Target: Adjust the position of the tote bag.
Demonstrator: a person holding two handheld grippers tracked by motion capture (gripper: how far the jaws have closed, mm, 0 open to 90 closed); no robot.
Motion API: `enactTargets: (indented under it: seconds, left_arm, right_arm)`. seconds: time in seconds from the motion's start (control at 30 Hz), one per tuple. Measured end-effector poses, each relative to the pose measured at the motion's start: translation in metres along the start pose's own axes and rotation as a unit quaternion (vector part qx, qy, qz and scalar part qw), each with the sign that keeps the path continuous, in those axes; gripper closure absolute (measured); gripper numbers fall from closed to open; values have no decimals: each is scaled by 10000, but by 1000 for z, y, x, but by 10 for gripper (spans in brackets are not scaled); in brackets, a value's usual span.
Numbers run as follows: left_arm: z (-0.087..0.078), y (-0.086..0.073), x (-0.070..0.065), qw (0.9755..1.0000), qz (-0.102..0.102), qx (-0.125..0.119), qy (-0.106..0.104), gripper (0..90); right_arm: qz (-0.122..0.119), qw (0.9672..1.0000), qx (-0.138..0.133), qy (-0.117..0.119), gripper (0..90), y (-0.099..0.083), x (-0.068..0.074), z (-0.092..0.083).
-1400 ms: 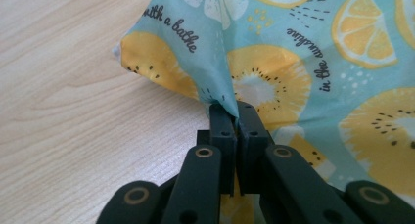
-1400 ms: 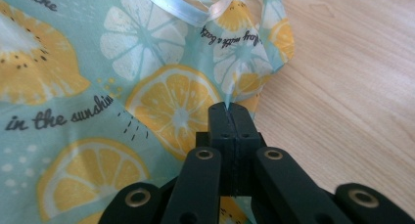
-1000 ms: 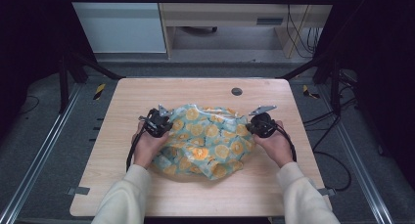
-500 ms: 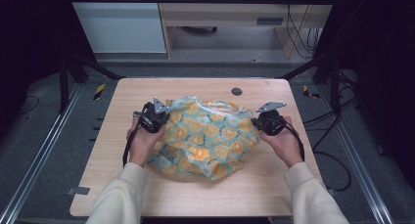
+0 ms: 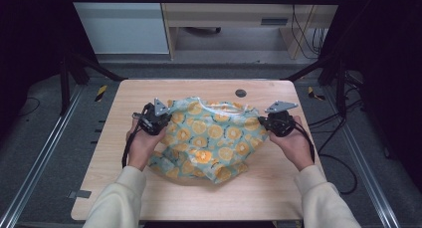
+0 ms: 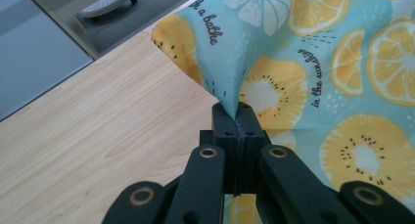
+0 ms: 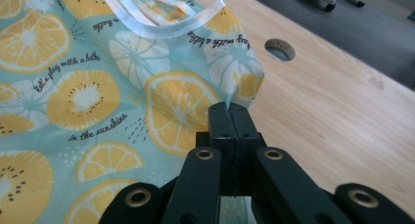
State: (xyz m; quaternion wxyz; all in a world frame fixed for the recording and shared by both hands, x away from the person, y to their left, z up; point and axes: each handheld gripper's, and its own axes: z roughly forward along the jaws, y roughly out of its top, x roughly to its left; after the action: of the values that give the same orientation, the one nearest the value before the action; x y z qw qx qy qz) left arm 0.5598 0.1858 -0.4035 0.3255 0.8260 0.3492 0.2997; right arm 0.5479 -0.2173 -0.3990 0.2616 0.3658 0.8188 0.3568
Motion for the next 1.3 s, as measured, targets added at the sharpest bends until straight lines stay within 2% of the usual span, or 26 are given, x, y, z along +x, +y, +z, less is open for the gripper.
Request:
enactTargets:
  seconds: [0.23,0.5,0.73,1.2,1.3]
  left_arm:
    - [-12,4,3,9998,56,-188,55,900]
    - [-24,5,3,9994,109,-330,-1,900]
    - [-41,10,3,9988,167,-462,21,900]
    - [-63,5,-3,9966,303,-759,72,900]
    - [-69,4,-3,9961,254,-850,31,900]
  right_arm:
    - [-60,9998,-185,-25,900,9,-1,-10]
    - [-110,9994,-314,-32,900,16,1,-22]
    - [-188,9986,-483,-81,900,26,4,-40]
    - [-401,9966,-706,-105,900,27,13,-60]
    - [-419,9963,-745,-114,900,27,14,-62]
